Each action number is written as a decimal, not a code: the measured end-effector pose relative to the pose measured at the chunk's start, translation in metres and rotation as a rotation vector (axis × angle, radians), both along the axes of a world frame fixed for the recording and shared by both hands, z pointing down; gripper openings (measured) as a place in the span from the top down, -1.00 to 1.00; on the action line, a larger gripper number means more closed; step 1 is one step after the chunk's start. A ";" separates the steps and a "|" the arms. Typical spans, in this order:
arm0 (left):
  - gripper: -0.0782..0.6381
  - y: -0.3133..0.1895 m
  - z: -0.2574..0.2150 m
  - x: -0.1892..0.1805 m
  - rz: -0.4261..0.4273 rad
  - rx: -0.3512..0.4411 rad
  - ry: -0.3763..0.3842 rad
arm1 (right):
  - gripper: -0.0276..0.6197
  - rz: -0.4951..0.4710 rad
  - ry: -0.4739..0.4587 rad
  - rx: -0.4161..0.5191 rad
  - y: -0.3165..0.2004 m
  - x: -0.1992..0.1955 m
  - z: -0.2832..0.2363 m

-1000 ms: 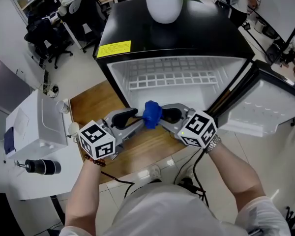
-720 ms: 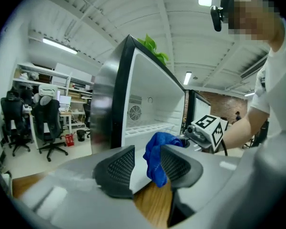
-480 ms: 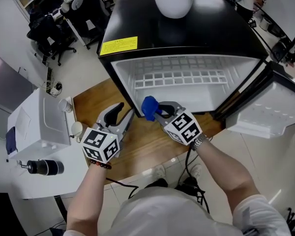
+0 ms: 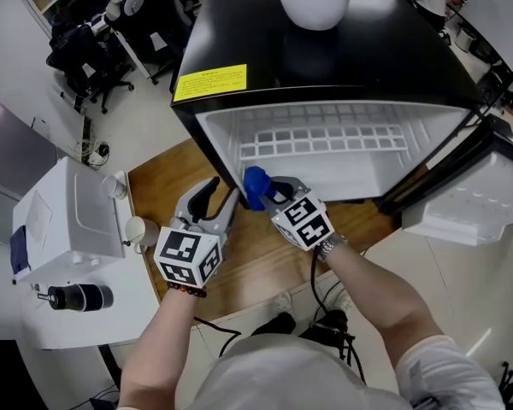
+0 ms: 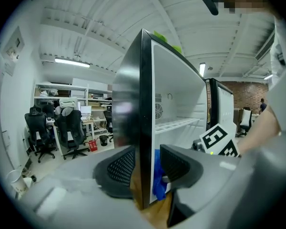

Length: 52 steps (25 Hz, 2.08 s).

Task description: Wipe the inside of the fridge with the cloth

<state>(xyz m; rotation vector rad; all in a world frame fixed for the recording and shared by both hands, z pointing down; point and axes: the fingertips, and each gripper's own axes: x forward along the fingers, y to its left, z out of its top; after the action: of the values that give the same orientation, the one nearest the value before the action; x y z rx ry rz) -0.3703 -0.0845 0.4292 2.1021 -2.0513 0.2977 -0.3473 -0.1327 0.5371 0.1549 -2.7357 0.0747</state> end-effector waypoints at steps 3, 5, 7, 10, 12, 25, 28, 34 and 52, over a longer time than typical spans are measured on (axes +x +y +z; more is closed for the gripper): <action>0.31 -0.002 0.001 -0.001 -0.014 0.002 -0.015 | 0.68 0.020 -0.004 0.020 -0.006 -0.007 0.003; 0.31 -0.003 0.001 -0.001 -0.019 0.005 -0.019 | 0.69 0.034 -0.012 0.031 -0.010 -0.011 0.003; 0.32 -0.005 0.002 0.000 -0.021 0.006 -0.023 | 0.69 0.050 -0.014 0.040 -0.014 -0.013 0.003; 0.33 -0.006 0.003 0.003 -0.027 0.011 -0.025 | 0.69 0.077 -0.016 0.052 -0.022 -0.018 0.005; 0.33 -0.007 0.002 0.003 -0.033 0.014 -0.026 | 0.69 0.095 -0.017 0.059 -0.027 -0.021 0.006; 0.33 -0.009 0.002 0.001 -0.076 0.033 -0.012 | 0.69 0.210 -0.028 0.076 -0.065 -0.041 0.014; 0.33 -0.010 0.002 0.001 -0.076 0.036 -0.012 | 0.69 0.239 -0.029 0.082 -0.075 -0.046 0.015; 0.33 -0.011 0.001 0.001 -0.071 0.040 -0.011 | 0.69 0.290 -0.034 0.085 -0.094 -0.056 0.017; 0.37 -0.009 0.000 -0.001 -0.081 0.056 0.000 | 0.69 0.375 -0.040 0.084 -0.135 -0.076 0.026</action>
<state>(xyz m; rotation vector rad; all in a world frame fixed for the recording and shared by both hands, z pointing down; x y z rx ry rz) -0.3708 -0.0940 0.4297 2.0441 -2.1622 0.2309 -0.4230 -0.2677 0.5632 0.6951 -2.7143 0.0669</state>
